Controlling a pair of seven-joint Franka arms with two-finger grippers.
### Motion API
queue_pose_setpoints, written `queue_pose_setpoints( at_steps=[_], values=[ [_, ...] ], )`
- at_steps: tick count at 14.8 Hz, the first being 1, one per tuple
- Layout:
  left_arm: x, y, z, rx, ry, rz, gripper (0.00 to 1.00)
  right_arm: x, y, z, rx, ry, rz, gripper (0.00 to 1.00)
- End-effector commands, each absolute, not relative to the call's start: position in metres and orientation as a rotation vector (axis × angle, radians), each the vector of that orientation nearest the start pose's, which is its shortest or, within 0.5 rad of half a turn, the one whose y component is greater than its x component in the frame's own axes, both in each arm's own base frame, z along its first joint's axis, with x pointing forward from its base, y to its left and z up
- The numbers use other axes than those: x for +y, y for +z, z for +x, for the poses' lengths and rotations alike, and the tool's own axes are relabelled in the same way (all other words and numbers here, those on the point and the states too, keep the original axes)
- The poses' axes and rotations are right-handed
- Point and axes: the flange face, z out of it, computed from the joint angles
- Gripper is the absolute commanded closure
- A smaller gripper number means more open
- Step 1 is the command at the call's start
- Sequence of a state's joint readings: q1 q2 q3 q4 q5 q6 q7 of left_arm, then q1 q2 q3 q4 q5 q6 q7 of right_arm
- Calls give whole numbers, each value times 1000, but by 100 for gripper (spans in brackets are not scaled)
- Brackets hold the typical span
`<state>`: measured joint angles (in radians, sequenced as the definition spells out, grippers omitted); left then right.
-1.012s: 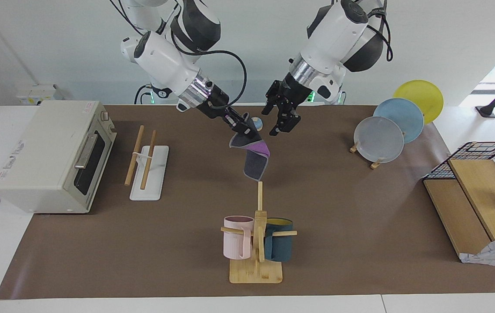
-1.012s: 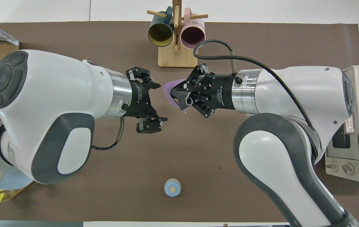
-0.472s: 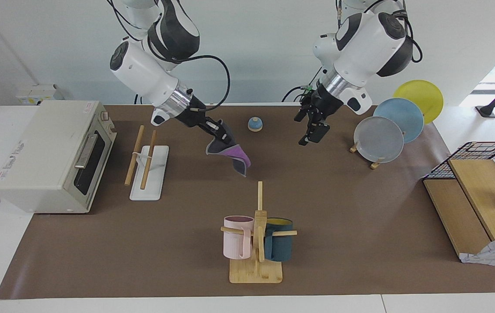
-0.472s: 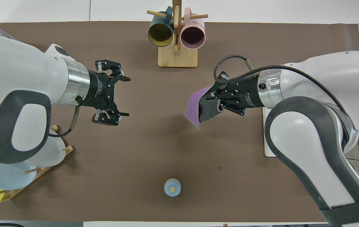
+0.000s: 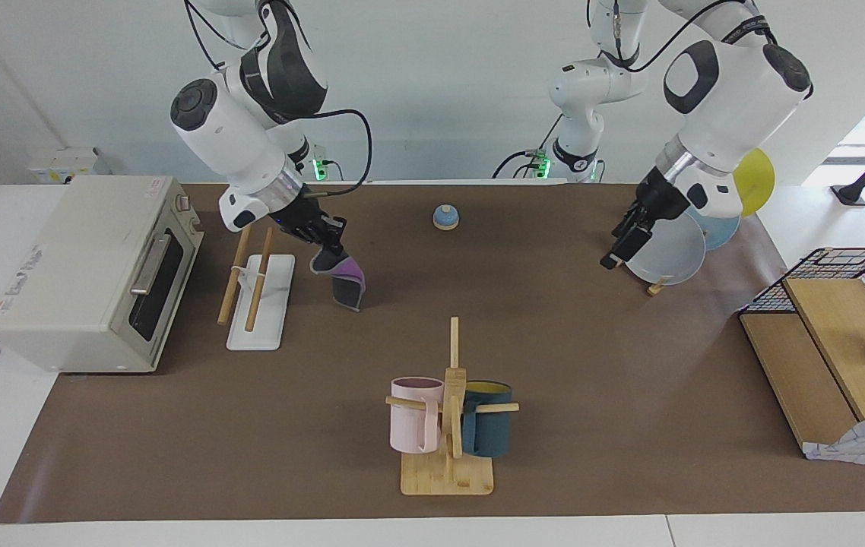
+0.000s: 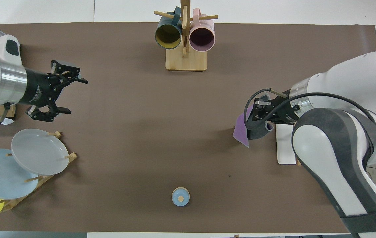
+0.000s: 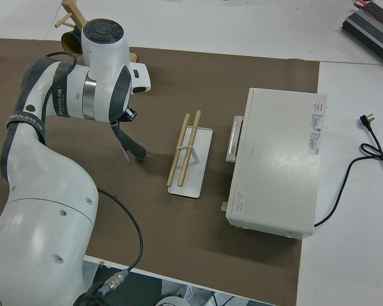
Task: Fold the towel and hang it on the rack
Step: 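Carry the towel to the wooden rods while the left gripper withdraws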
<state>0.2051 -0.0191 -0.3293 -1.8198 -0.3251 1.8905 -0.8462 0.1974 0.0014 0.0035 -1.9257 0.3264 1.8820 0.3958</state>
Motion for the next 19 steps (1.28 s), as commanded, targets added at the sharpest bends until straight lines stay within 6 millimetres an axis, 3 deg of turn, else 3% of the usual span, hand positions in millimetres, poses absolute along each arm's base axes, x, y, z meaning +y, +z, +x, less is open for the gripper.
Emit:
queue_pose_setpoints(
  at_steps=[1,5,8,13,15,19],
  values=[
    [-54,549,553,-1021,10,-3261,0,97,486,531,347,213,-2906,100],
    [-35,551,558,-461,-110,-3245,0,46,467,521,215,226,-2974,100],
    [-33,564,561,-188,-116,-3195,0,10,460,517,171,229,-2989,100],
    [-32,587,569,-50,18,-3144,0,-12,459,517,77,205,-3064,100],
    [-50,592,564,32,20,-3116,0,-21,459,517,46,204,-3076,100],
    [-52,589,560,47,58,-3098,0,-44,459,516,-4,205,-3100,100]
  ],
)
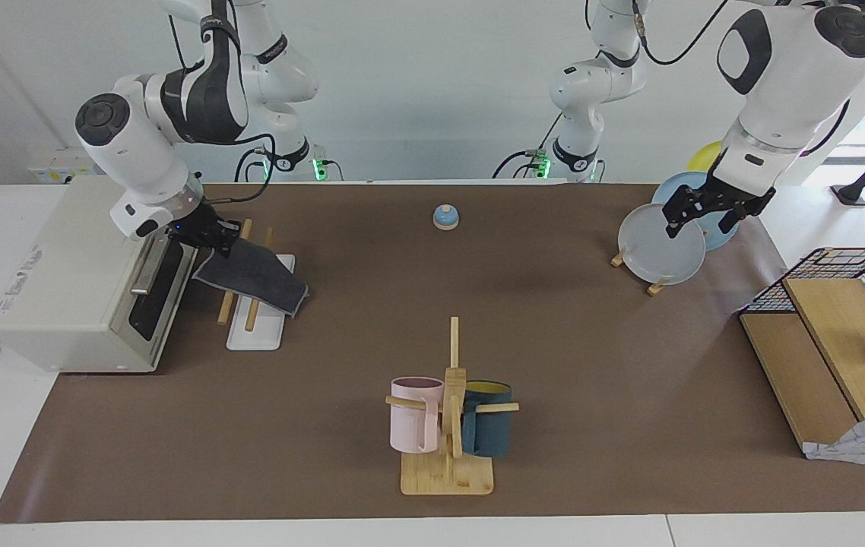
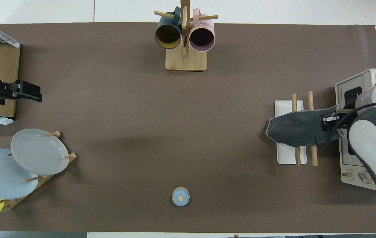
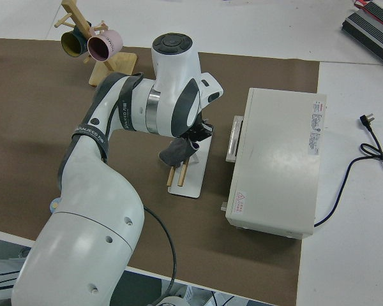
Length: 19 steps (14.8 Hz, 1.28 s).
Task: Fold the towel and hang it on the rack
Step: 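Drape the towel over the wooden rods and open the right gripper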
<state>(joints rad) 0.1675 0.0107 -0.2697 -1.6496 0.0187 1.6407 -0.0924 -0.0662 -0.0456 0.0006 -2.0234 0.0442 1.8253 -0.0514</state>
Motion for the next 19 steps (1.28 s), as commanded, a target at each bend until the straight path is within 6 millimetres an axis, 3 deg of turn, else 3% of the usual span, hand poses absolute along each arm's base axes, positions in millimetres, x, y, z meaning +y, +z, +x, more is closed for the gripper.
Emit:
queue_pose_setpoints(
  at_steps=[1,13,18,19],
  values=[
    [-51,588,560,42,56,-3099,0,-50,459,516,-11,204,-3107,100],
    [-51,588,557,5,65,-3138,0,-62,458,513,-12,211,-3106,100],
    [-66,590,555,46,69,-3136,0,-66,458,512,-36,208,-3104,100],
    [-60,591,556,29,67,-3137,0,-67,458,513,-36,205,-3104,85]
  ],
)
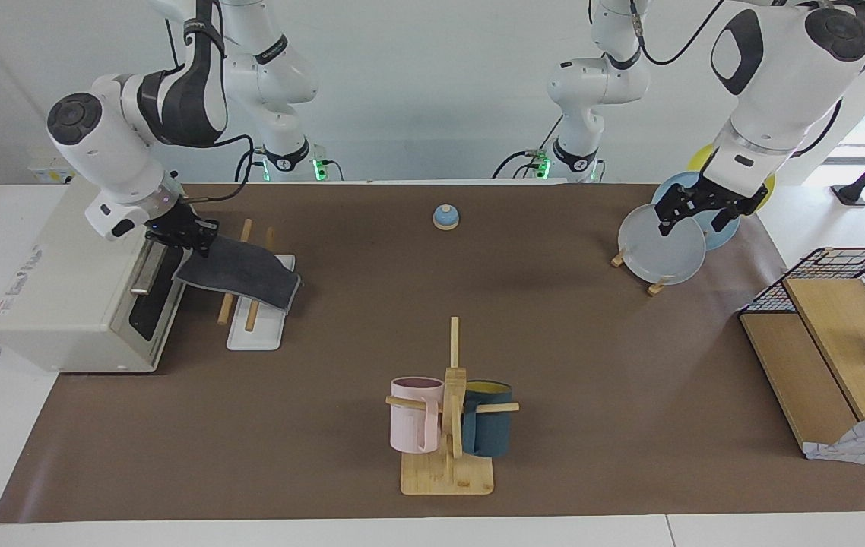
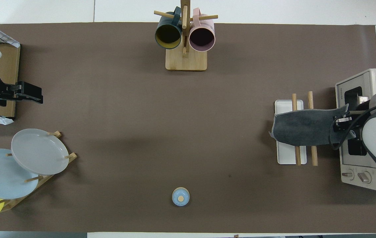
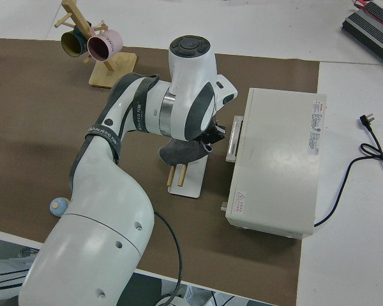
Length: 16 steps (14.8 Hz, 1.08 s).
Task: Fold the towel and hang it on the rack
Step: 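Drape the towel over the wooden rods and open the right gripper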
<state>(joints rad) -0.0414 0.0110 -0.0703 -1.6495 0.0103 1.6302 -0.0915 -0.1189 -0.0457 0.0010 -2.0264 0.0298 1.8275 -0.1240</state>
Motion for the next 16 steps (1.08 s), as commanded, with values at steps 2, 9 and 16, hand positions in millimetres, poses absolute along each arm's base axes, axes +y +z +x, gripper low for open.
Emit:
queue_pose_setpoints(
  at_steps=[2,9,16],
  values=[
    [-60,591,555,31,67,-3137,0,-66,460,514,-41,210,-3103,34],
    [-47,593,557,5,48,-3140,0,-61,519,528,-103,163,-3108,0],
    [-45,596,554,-7,29,-3141,0,-7,613,540,40,255,-3157,0]
  ],
)
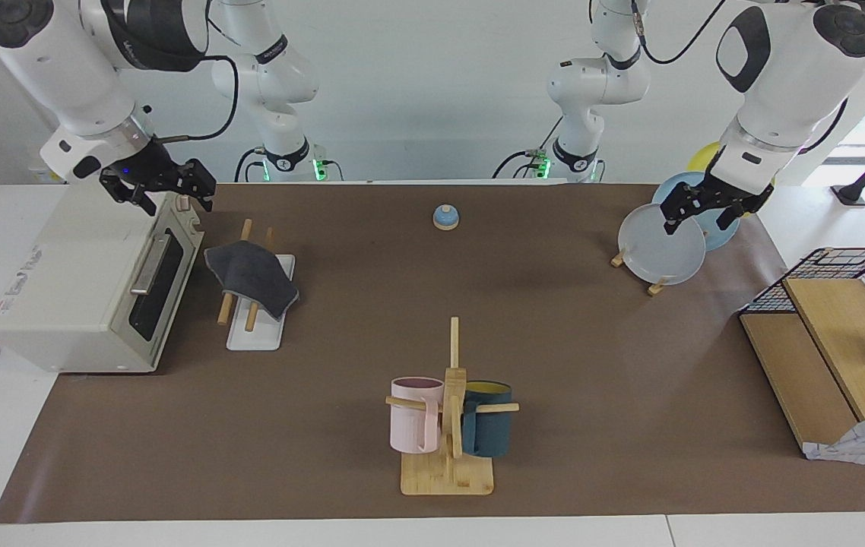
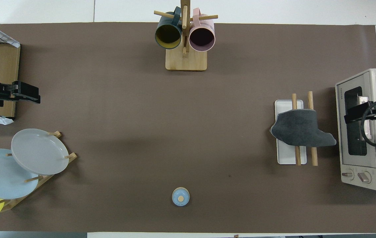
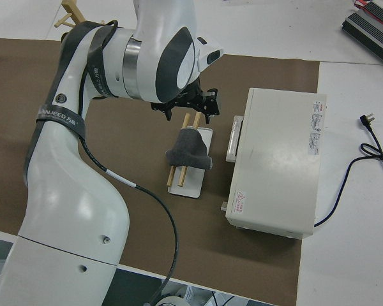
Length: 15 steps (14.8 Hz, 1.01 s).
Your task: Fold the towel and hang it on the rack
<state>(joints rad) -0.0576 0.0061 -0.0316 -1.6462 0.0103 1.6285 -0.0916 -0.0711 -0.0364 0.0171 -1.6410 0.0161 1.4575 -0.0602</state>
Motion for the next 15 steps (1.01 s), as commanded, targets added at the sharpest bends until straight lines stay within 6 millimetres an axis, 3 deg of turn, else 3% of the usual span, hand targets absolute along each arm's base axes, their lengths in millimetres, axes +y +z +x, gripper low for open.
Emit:
queue_pose_setpoints(
  at_steps=[1,5,7,12,15],
  values=[
    [-43,596,554,-12,34,-3140,0,0,614,540,62,247,-3178,0],
    [-47,596,554,-2,38,-3139,0,1,611,542,67,262,-3178,0],
    [-49,596,554,0,38,-3139,0,17,613,544,22,236,-3190,0],
    [-45,596,554,-10,38,-3139,0,3,619,553,64,225,-3189,0],
    [-46,596,554,-7,38,-3139,0,7,623,548,56,237,-3189,0]
  ],
)
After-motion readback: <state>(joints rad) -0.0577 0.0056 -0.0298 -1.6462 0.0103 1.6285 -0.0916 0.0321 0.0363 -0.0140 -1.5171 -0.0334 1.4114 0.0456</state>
